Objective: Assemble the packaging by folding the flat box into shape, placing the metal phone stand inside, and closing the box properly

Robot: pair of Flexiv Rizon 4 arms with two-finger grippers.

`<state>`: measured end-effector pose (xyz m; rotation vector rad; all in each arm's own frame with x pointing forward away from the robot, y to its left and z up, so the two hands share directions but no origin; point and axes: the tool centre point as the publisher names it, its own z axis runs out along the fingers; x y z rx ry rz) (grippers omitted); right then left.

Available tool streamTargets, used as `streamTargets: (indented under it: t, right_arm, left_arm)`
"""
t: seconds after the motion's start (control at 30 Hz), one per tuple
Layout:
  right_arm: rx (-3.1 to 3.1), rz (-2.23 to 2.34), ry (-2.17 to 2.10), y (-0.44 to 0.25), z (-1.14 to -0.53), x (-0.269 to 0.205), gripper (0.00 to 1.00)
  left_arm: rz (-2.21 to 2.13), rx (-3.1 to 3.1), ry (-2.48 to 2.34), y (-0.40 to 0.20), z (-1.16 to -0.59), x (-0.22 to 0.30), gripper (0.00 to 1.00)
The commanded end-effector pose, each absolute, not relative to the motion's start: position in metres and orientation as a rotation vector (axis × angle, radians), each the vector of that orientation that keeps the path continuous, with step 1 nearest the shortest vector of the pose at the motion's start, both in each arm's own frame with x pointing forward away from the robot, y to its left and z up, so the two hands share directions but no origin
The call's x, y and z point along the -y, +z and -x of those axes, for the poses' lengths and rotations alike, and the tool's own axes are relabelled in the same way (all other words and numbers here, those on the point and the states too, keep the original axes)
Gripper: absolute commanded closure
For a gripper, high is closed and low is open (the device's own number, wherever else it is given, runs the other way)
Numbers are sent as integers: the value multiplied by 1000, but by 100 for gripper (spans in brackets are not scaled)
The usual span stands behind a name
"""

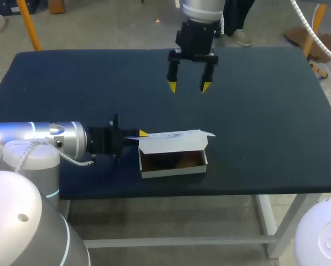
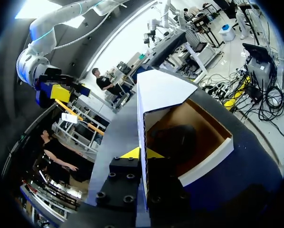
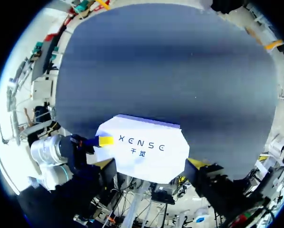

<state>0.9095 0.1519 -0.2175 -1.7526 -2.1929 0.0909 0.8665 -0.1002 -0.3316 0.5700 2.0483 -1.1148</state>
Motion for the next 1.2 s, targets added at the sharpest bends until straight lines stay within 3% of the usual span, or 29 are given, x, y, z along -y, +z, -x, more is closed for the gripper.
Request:
streamTargets:
  t: [0.03,0.77,0.8,0.87,0.9,1.0,1.2]
  right_arm:
    - [1974,1939,99,-220,-895,-140,0]
    - [1858,2003,80,-249,-868,-136,0]
    - [1854,2007,81,-252,-866,-136,8]
    - [1849,2013,90,-258,-863,-132,46]
    - [1845,2021,90,-260,-862,-130,53]
    - [1853,2017,87,-266,-856,-127,57]
    - [1914,1966,77,-286,-851,-122,56]
  left_arm:
    - [-567,-2004,-1094,-339,-858,99,100]
    - [-629,-1945,-1064,-347,-855,102,100]
    - [-630,-1946,-1063,-348,-855,102,100]
    - [-633,-1944,-1062,-348,-855,102,100]
    - [-635,-1942,-1060,-348,-855,102,100]
    - [-643,-1936,-1059,-348,-855,103,100]
    - [-663,-1922,-1055,-353,-853,105,100]
